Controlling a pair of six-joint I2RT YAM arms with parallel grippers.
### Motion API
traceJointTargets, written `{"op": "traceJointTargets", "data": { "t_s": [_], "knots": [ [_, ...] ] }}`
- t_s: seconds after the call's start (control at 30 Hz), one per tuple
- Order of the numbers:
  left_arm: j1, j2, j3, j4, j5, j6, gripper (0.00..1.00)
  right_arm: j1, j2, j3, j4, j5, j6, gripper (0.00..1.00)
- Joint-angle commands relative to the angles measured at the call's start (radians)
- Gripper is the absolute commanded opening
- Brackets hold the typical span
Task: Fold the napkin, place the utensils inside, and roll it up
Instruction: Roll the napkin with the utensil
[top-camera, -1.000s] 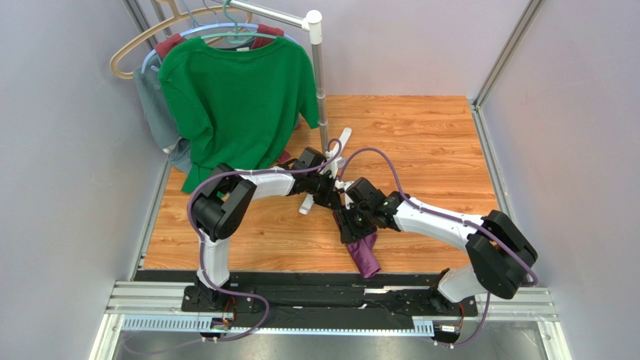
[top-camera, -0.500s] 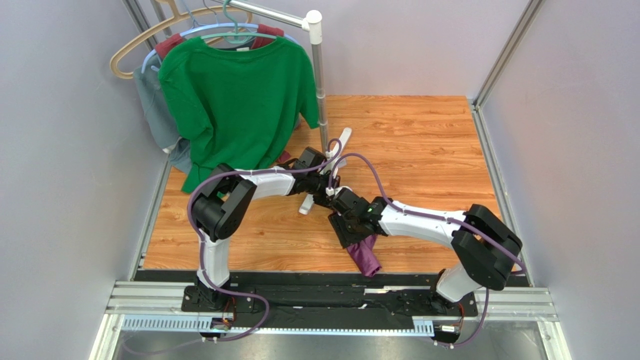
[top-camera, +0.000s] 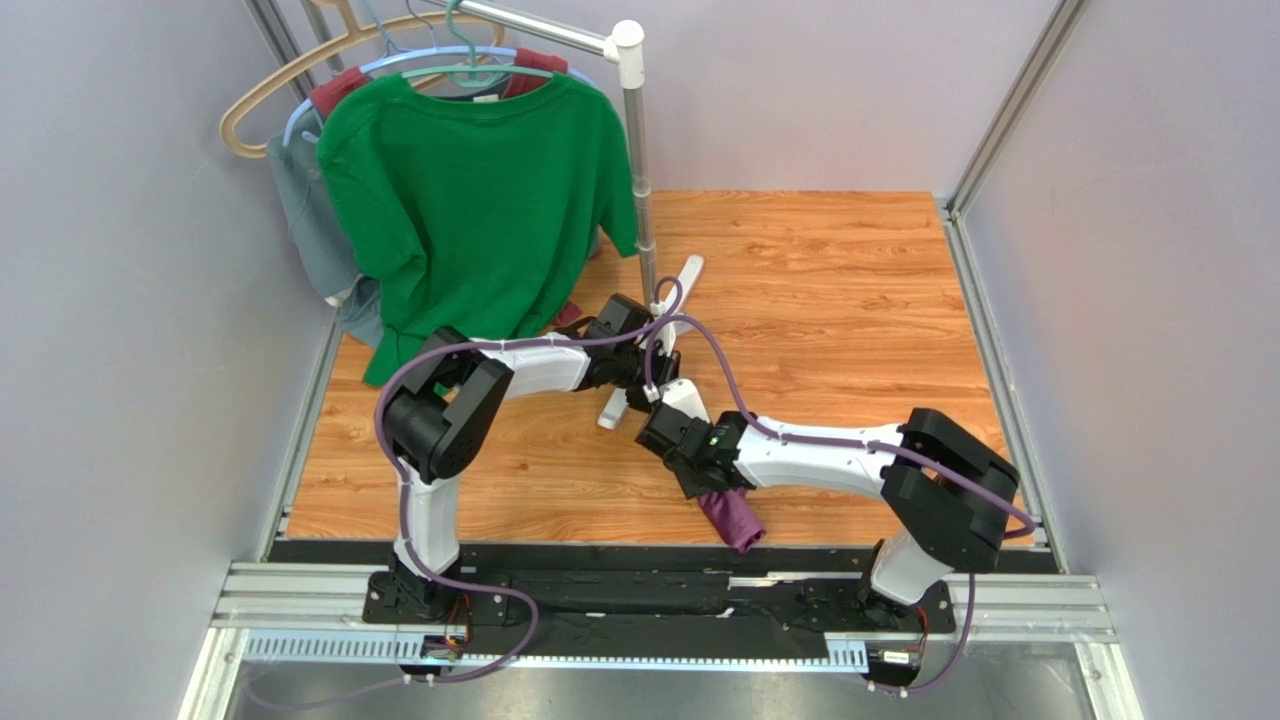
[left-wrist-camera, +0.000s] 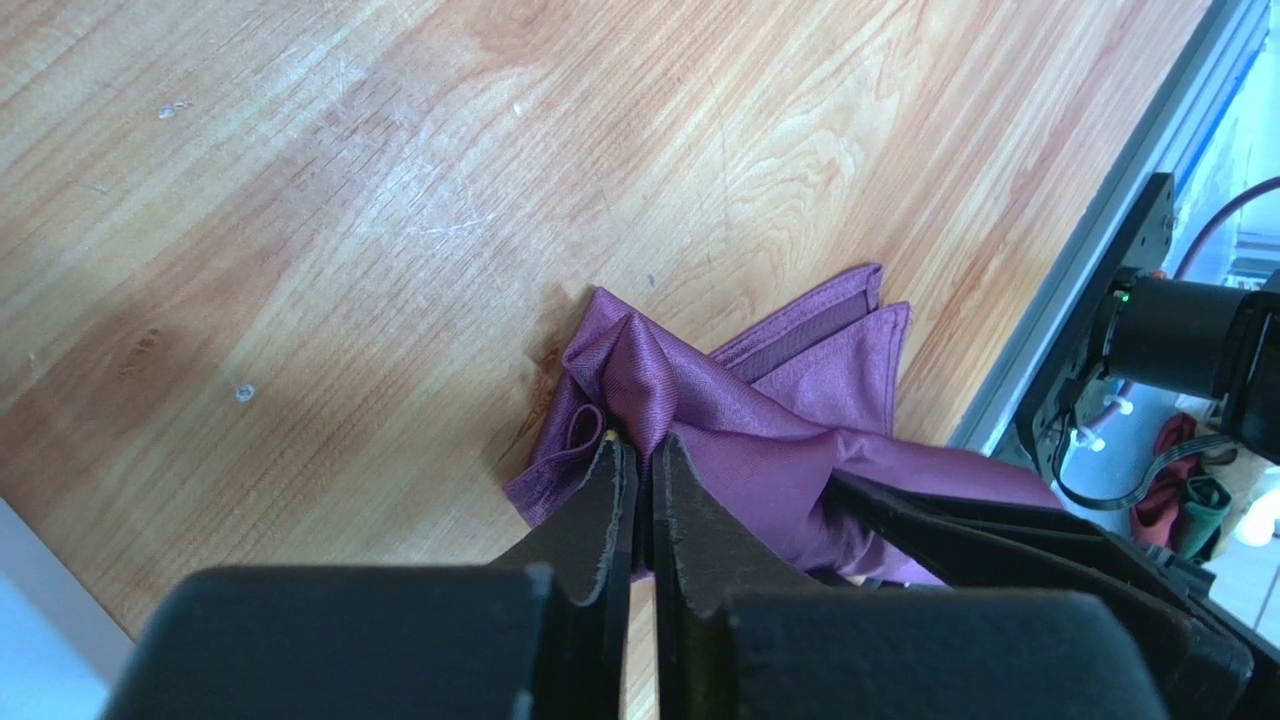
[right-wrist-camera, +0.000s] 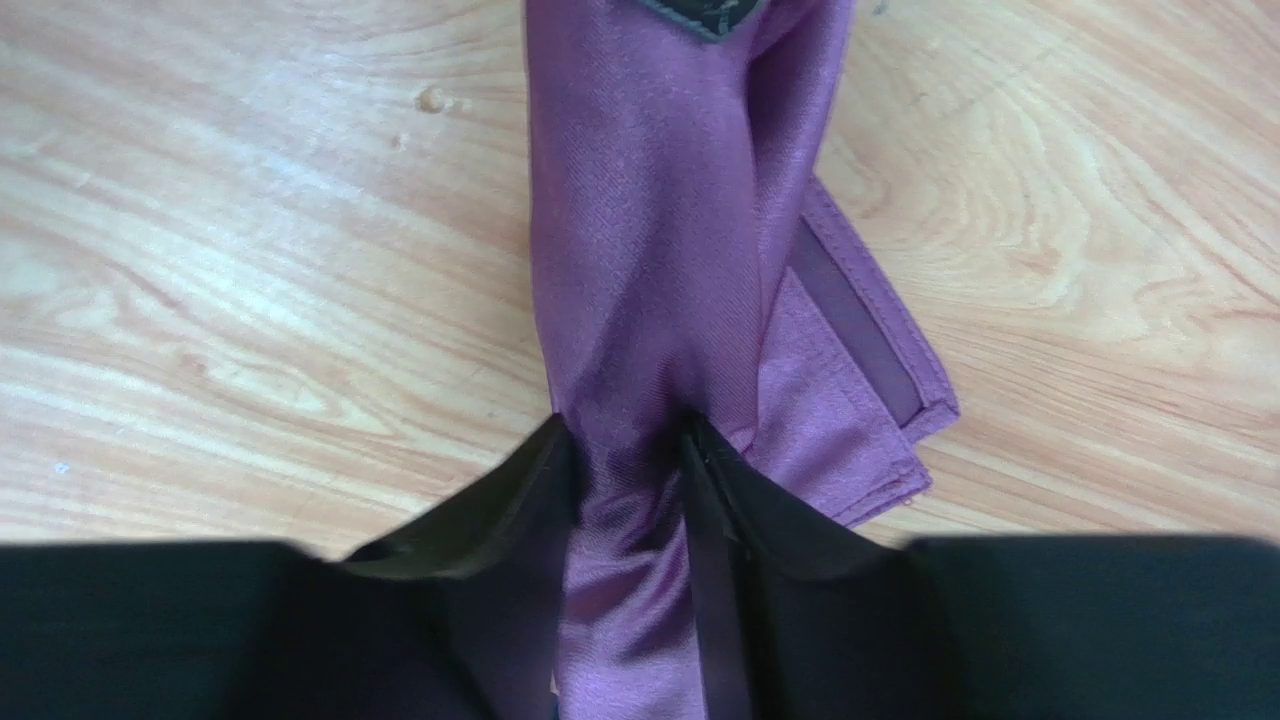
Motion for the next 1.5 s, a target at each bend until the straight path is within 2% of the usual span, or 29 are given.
{"op": "traceJointTargets", "data": {
  "t_s": [0.0,0.03,0.1,0.17,0.2,0.27,0.3,0.33,0.67,0.9,1.27,1.47],
  "knots": [
    [-0.005,-0.02,-0.003,0.003,0.02,-0.006,0.13,-0.012,0.129,-0.106,0.0,-0.061,0.063,0.29],
    [0.0,-0.029,-0.006,0.006,0.017,-0.012,0.27,-0.01,0.124,-0.118,0.024,-0.077,0.049,0.24],
    [0.009,-0.051,-0.017,0.015,0.011,-0.029,0.46,-0.013,0.097,-0.128,0.052,-0.135,0.031,0.19],
    [0.032,-0.071,-0.032,0.034,0.014,-0.043,0.52,-0.015,0.065,-0.143,0.095,-0.212,-0.006,0.16],
    [0.038,-0.095,-0.047,0.05,0.014,-0.057,0.61,-0.016,0.036,-0.146,0.11,-0.239,-0.02,0.13],
    [0.058,-0.12,-0.057,0.058,0.011,-0.063,0.64,-0.027,0.005,-0.149,0.135,-0.314,-0.046,0.1],
    [0.064,-0.143,-0.061,0.054,0.006,-0.063,0.73,-0.032,-0.009,-0.152,0.147,-0.344,-0.055,0.09],
    [0.069,-0.149,-0.064,0.049,-0.004,-0.064,0.74,-0.038,-0.034,-0.155,0.165,-0.405,-0.061,0.08],
    [0.141,-0.242,-0.175,0.057,-0.046,-0.054,0.75,-0.191,-0.078,-0.229,0.313,-0.675,-0.131,0.05],
    [0.144,-0.313,-0.248,0.145,-0.045,-0.028,0.75,-0.318,-0.078,-0.28,0.398,-0.856,-0.163,0.04],
    [0.13,-0.272,-0.253,0.205,0.046,-0.035,0.75,-0.538,-0.005,-0.3,0.46,-1.097,-0.201,0.03],
    [0.08,-0.201,-0.209,0.199,0.04,-0.037,0.75,-0.569,0.026,-0.293,0.469,-1.135,-0.2,0.02]
  ]
}}
